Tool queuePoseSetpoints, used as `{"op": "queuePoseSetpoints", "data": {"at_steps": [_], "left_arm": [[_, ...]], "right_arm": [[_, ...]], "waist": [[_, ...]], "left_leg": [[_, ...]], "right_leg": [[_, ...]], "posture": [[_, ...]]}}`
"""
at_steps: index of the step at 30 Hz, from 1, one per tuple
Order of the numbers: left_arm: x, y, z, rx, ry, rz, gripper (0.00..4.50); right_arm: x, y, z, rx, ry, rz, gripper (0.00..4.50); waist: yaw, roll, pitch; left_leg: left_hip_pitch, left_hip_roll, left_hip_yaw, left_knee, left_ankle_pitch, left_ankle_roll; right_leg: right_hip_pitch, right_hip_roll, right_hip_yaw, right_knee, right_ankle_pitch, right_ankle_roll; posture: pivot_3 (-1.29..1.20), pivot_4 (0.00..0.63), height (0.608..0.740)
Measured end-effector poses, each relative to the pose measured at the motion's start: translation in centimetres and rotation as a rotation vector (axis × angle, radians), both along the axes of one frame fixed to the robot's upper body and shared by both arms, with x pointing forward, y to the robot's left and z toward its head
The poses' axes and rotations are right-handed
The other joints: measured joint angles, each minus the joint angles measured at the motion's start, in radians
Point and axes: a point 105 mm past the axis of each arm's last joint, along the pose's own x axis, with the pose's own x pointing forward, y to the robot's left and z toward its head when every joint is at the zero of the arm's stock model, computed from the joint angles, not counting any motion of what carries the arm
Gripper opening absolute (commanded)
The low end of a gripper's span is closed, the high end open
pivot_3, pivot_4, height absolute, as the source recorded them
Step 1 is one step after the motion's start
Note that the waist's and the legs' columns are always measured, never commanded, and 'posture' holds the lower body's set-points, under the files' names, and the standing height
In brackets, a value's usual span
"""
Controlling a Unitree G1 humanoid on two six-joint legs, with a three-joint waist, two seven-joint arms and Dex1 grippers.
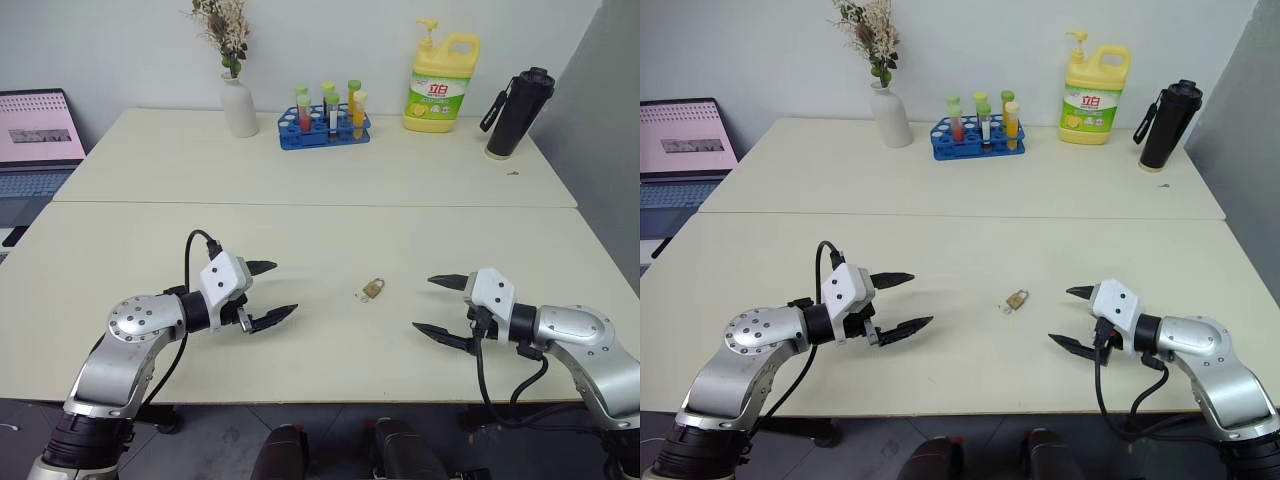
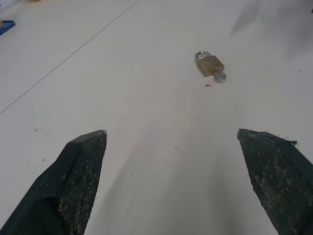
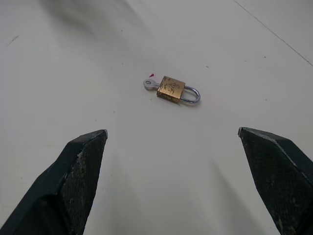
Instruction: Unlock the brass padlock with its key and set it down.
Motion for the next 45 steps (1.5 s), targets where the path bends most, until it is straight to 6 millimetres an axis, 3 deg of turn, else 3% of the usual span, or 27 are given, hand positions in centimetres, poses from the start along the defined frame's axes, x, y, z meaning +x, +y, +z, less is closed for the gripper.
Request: {"op": "queuePoseSetpoints", "data": {"at_steps": [9, 14, 19, 23, 29, 38, 44, 45], "left_arm": [[-1.9, -0.5, 0.9, 0.031, 0.061, -0.137, 4.48], [-2.2, -0.9, 1.6, 0.028, 0.052, -0.151, 4.48], [-2.7, -1.1, 1.9, 0.043, 0.038, -0.159, 4.48], [-2.8, -0.8, 1.6, 0.054, 0.047, -0.134, 4.48], [-3.8, -1.4, 1.5, 0.063, 0.039, -0.144, 4.48], [-4.7, -1.8, 1.4, 0.072, 0.042, -0.131, 4.48], [-4.9, -1.9, 1.2, 0.073, 0.044, -0.118, 4.48], [-4.9, -1.9, 1.2, 0.075, 0.042, -0.118, 4.5]], "right_arm": [[0.2, -0.3, 0.1, -0.026, 0.009, 0.026, 4.5], [1.4, -0.2, 1.9, -0.051, -0.051, 0.101, 4.5], [3.5, 0.9, 3.1, -0.177, -0.099, 0.258, 4.5], [5.2, 3.2, 4.5, -0.228, -0.132, 0.444, 4.5], [7.4, 6.3, 3.1, -0.39, -0.029, 0.652, 4.5], [8.9, 8.1, -0.9, -0.603, 0.09, 0.755, 4.5], [9.1, 8.2, -1.2, -0.654, 0.081, 0.791, 4.5], [9.1, 8.3, -1.2, -0.659, 0.079, 0.797, 4.33]], "waist": [[0.0, 0.0, 0.0], [-0.001, 0.0, 0.0], [-0.007, 0.001, 0.001], [-0.005, 0.001, 0.001], [-0.003, 0.002, 0.001], [-0.004, 0.002, 0.001], [-0.003, 0.003, 0.002], [-0.003, 0.003, 0.002]], "left_leg": [[0.0, 0.0, 0.001, 0.0, 0.0, 0.0], [0.001, 0.0, 0.001, 0.0, 0.0, 0.0], [0.002, 0.0, 0.002, 0.0, 0.0, 0.0], [0.001, 0.001, 0.001, 0.0, 0.0, 0.0], [0.0, 0.001, 0.001, -0.001, 0.0, 0.0], [0.001, 0.0, 0.001, -0.001, 0.0, 0.0], [0.001, 0.0, 0.0, -0.001, 0.0, 0.0], [0.001, 0.0, 0.0, -0.001, 0.0, 0.0]], "right_leg": [[0.0, 0.0, 0.0, 0.0, 0.0, 0.0], [0.0, 0.0, -0.001, 0.0, 0.0, 0.0], [0.0, 0.001, -0.001, 0.0, 0.0, 0.0], [0.0, 0.001, -0.001, 0.0, 0.002, -0.003], [-0.001, 0.0, -0.001, 0.0, 0.003, -0.006], [-0.001, -0.002, -0.002, 0.001, 0.003, -0.006], [-0.001, -0.002, -0.002, 0.001, 0.003, -0.006], [0.0, -0.002, -0.002, 0.001, 0.003, -0.006]], "posture": [[0.0, 0.15, 0.74], [0.0, 0.15, 0.74], [0.0, 0.15, 0.74], [0.0, 0.15, 0.74], [0.0, 0.15, 0.74], [0.0, 0.15, 0.74], [0.0, 0.15, 0.74], [0.0, 0.15, 0.74]]}}
